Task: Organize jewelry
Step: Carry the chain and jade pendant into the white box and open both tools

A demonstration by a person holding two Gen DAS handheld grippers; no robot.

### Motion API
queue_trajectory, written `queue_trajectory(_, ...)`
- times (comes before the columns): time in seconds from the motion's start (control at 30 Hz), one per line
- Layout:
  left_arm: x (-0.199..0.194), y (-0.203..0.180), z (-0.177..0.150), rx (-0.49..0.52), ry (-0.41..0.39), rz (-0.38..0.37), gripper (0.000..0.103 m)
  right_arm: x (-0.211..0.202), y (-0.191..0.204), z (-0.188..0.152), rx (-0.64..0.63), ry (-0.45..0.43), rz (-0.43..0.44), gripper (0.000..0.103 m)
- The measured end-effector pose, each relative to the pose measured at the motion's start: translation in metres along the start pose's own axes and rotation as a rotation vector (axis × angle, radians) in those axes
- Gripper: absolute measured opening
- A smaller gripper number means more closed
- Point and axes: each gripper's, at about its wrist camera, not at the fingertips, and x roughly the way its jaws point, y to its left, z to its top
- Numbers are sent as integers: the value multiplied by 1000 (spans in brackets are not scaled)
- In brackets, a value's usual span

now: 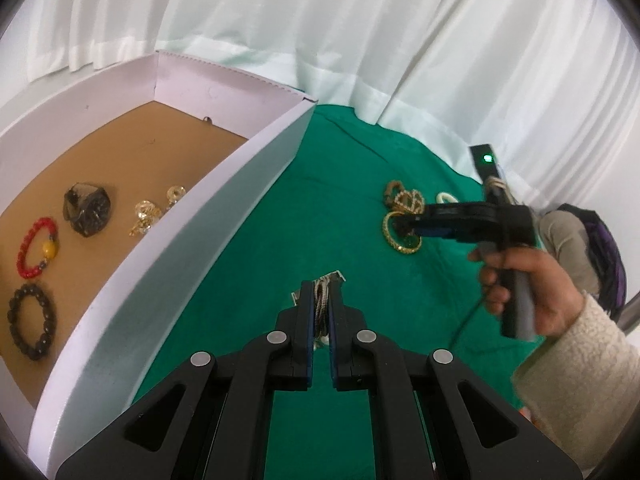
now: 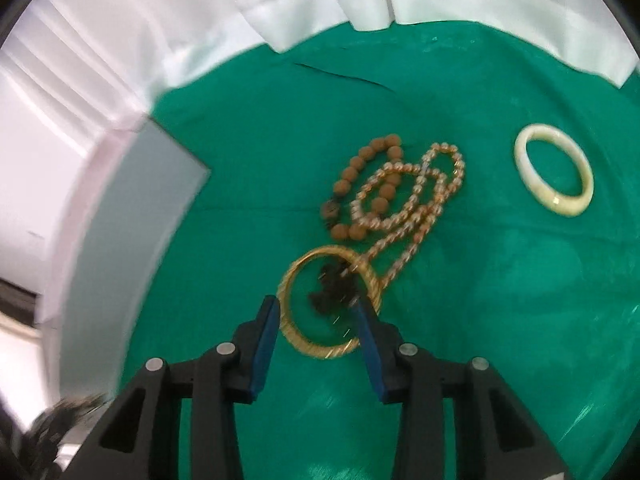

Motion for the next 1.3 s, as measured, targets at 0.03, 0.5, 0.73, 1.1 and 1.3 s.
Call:
queue_trajectory(0.03,1,1,0,-1,2,0,4,5,3,2,0,-1,-19,40)
queue_trajectory(0.5,-54,3,22,-43,-47,-58,4,-103,68,9,-197,-188,60,11)
queue_trajectory(0.73,-131,34,56,-77,-176,22,4,-169,146,6,-361,-280,247,11)
queue_trajectory(1.1,-112,125,41,-192,-102,259,4,-120,282,-30,-563,-136,448,11)
queue_trajectory(1.3,-74,151,25,-207,-10,329,5,-62,314,-52,-611,-40,439,14)
